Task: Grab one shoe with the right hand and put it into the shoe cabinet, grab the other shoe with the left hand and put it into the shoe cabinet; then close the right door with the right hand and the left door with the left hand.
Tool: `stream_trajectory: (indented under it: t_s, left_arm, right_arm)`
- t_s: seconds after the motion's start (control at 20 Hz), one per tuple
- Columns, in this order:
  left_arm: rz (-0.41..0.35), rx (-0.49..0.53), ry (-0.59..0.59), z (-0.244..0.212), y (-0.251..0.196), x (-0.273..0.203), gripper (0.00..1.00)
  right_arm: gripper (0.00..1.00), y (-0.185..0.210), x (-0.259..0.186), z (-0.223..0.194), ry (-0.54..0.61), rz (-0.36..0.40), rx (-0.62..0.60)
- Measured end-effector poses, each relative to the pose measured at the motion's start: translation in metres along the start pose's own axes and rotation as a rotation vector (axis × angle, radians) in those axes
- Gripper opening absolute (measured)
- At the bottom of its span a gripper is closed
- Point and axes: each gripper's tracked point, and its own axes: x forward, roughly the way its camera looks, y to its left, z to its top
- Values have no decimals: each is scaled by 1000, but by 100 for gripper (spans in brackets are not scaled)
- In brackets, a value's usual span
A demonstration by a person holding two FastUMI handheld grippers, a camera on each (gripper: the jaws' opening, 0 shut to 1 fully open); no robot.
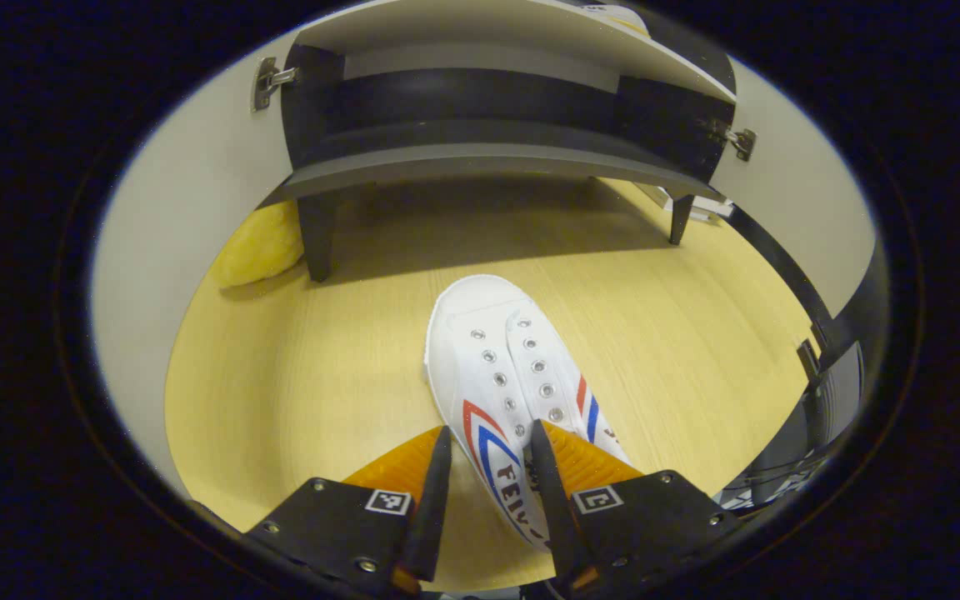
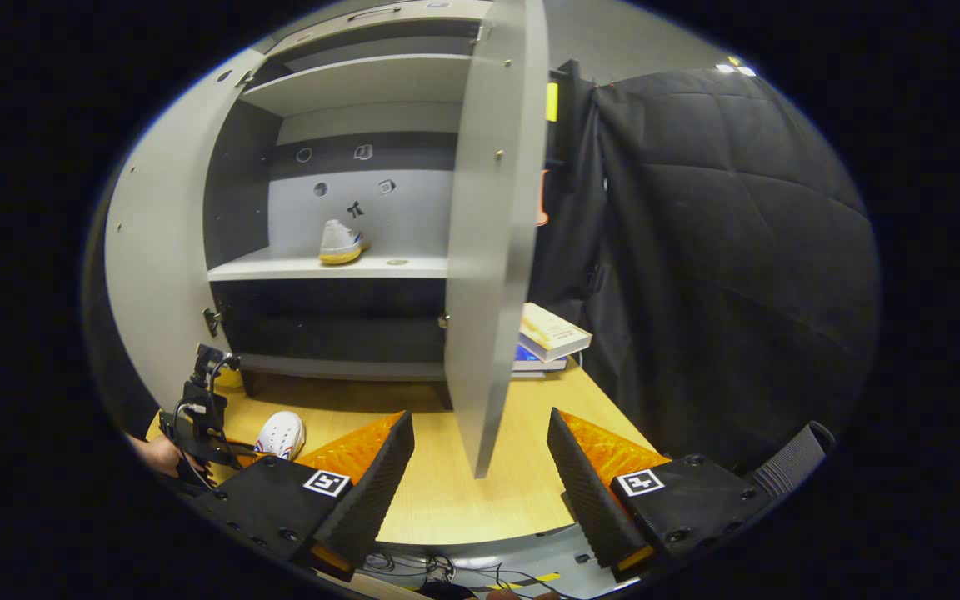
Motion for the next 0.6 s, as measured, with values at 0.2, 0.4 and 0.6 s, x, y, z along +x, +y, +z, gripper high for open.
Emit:
stream_trajectory:
  t_s: [0.2, 0.4, 0.6]
  left_arm:
    - [-15, -12, 27, -5, -4, 2, 56]
    - [17, -54, 62, -5, -3, 7, 32]
    - [45, -96, 76, -2, 1, 3, 5]
  right_arm:
    - [100, -41, -11, 6, -21, -77, 11]
    - [97, -66, -17, 6, -13, -123, 36]
    - [97, -89, -15, 9, -29, -167, 35]
